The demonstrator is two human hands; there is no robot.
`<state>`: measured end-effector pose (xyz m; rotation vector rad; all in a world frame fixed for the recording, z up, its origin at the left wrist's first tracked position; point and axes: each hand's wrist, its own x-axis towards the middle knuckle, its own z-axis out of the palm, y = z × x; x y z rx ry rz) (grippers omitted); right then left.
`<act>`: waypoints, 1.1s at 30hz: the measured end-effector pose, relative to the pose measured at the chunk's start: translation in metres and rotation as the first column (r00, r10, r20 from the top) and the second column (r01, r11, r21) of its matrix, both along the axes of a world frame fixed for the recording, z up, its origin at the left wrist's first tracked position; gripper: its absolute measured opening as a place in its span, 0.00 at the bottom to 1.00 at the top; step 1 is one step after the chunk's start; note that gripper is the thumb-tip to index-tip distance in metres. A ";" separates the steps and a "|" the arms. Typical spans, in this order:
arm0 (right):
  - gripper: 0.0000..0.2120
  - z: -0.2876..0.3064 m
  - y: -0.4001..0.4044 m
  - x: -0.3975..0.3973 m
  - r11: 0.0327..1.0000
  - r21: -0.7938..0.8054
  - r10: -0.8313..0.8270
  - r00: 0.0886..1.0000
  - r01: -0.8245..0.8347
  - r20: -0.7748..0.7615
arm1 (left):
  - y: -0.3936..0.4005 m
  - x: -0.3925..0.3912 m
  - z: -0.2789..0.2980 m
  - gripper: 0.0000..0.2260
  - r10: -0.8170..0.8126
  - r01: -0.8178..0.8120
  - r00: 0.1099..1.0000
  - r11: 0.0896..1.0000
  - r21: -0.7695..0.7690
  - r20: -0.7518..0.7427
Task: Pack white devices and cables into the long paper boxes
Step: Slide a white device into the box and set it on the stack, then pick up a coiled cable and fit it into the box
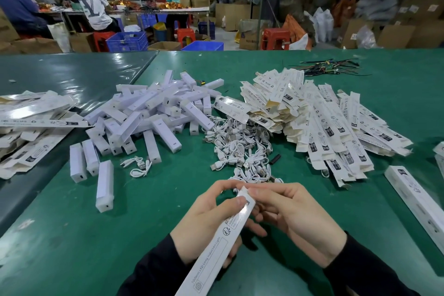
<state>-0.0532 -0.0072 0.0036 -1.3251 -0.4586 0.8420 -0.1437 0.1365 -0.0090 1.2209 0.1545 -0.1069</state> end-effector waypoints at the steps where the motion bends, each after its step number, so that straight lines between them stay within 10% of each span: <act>1: 0.15 0.000 0.001 0.000 1.000 0.006 -0.002 1.000 0.002 -0.005 | 0.000 0.000 0.000 0.23 0.010 -0.010 1.000 1.000 0.003 -0.003; 12: 0.11 -0.001 0.002 -0.002 0.995 -0.090 -0.044 0.996 0.051 0.076 | 0.000 -0.001 0.000 0.21 0.003 -0.001 0.999 0.999 -0.043 0.037; 21: 0.13 -0.011 0.011 -0.017 0.998 0.051 -0.053 0.950 0.040 0.308 | -0.006 0.002 -0.003 0.17 0.264 -0.261 0.964 0.961 -0.091 0.016; 25: 0.13 -0.011 0.012 -0.016 0.998 0.040 -0.051 0.983 0.044 0.179 | -0.017 0.007 -0.007 0.11 0.371 -0.370 0.927 0.928 -0.027 0.055; 29: 0.10 -0.011 0.009 -0.001 0.951 -0.011 -0.301 0.934 0.309 0.192 | 0.006 0.005 0.000 0.11 0.676 -0.667 0.724 0.736 -0.113 0.135; 33: 0.13 -0.004 0.004 -0.007 1.000 -0.025 0.001 0.990 0.002 0.141 | 0.035 -0.004 0.009 0.05 0.914 -0.857 0.375 0.406 -0.316 0.157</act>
